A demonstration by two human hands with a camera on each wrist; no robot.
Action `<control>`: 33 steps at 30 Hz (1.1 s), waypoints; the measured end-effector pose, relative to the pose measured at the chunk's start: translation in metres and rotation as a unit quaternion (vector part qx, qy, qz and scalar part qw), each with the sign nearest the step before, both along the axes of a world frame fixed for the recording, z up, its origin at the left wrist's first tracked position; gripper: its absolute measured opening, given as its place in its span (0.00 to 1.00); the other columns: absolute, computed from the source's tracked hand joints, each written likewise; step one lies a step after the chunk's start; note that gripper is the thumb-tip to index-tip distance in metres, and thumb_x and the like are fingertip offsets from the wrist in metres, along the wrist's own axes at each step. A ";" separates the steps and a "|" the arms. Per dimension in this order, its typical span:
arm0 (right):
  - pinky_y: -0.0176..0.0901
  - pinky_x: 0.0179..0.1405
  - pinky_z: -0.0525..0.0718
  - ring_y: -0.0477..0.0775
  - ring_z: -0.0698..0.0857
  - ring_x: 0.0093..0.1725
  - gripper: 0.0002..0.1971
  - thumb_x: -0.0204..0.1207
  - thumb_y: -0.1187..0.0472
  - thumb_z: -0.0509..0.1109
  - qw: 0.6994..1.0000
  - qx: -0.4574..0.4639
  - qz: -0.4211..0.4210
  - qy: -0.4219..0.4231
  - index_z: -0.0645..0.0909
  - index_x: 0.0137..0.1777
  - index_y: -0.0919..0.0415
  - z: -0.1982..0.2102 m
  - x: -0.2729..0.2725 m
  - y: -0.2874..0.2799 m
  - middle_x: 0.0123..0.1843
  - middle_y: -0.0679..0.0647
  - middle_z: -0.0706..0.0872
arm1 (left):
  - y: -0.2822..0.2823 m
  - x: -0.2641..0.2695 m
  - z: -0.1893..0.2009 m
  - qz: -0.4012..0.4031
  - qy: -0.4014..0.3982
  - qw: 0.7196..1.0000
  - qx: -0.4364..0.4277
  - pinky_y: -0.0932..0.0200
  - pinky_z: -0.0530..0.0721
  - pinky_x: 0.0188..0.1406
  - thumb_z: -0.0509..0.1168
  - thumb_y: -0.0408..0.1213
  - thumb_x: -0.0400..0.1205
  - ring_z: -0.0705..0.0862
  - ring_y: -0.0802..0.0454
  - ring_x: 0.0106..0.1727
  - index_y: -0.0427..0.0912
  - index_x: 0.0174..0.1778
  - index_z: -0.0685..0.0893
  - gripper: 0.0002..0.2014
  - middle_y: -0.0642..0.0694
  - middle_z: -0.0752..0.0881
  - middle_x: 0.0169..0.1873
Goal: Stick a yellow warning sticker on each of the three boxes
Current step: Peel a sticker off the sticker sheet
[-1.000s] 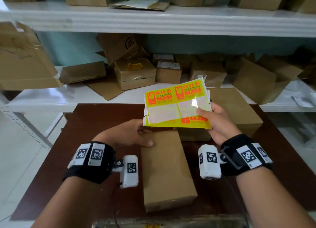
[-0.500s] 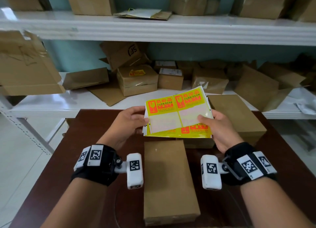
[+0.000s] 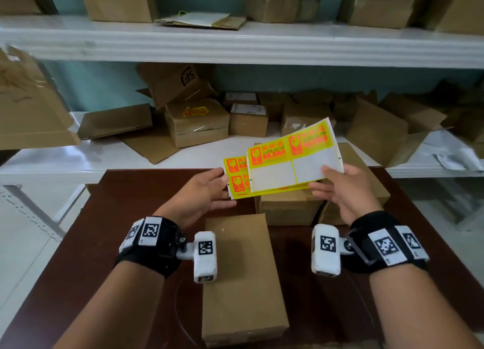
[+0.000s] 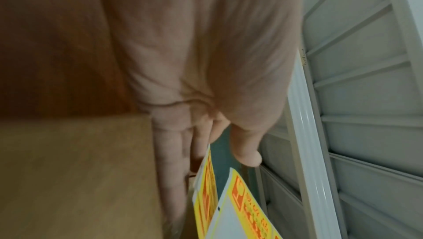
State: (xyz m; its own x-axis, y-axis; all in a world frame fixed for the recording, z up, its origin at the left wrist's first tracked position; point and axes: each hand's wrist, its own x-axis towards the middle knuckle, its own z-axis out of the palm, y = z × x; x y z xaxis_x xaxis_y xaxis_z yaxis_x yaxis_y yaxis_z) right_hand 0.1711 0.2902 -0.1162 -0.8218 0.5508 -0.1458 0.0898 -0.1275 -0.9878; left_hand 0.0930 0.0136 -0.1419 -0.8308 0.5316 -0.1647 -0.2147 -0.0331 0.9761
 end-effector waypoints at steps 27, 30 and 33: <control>0.50 0.64 0.83 0.48 0.84 0.64 0.17 0.79 0.57 0.76 0.966 0.252 0.049 0.007 0.84 0.67 0.50 0.015 -0.012 -0.044 0.64 0.48 0.87 | -0.034 0.017 0.029 0.051 -0.006 0.997 0.057 0.52 0.88 0.61 0.60 0.22 0.87 0.88 0.43 0.64 0.33 0.70 0.80 0.16 0.35 0.89 0.61; 0.56 0.67 0.83 0.51 0.82 0.66 0.14 0.78 0.54 0.76 0.941 0.330 0.071 0.005 0.84 0.63 0.46 0.021 -0.010 -0.051 0.64 0.47 0.87 | -0.031 0.021 0.030 0.074 -0.011 0.996 0.046 0.47 0.90 0.58 0.63 0.24 0.86 0.89 0.40 0.60 0.29 0.62 0.79 0.10 0.29 0.88 0.61; 0.49 0.55 0.86 0.50 0.86 0.51 0.09 0.78 0.57 0.76 0.928 0.354 0.103 0.051 0.86 0.56 0.44 0.029 -0.006 -0.067 0.53 0.42 0.89 | -0.027 0.023 0.032 0.084 -0.019 0.995 0.039 0.43 0.89 0.55 0.66 0.25 0.84 0.88 0.36 0.57 0.35 0.52 0.78 0.04 0.24 0.86 0.62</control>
State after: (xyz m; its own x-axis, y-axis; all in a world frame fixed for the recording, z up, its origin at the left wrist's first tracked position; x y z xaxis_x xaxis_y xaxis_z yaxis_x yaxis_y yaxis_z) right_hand 0.1656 0.2229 -0.0871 -0.9096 0.3091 0.2776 -0.0582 0.5668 -0.8218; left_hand 0.1164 -0.0132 -0.1100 -0.9031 0.3977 -0.1619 -0.2369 -0.1471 0.9603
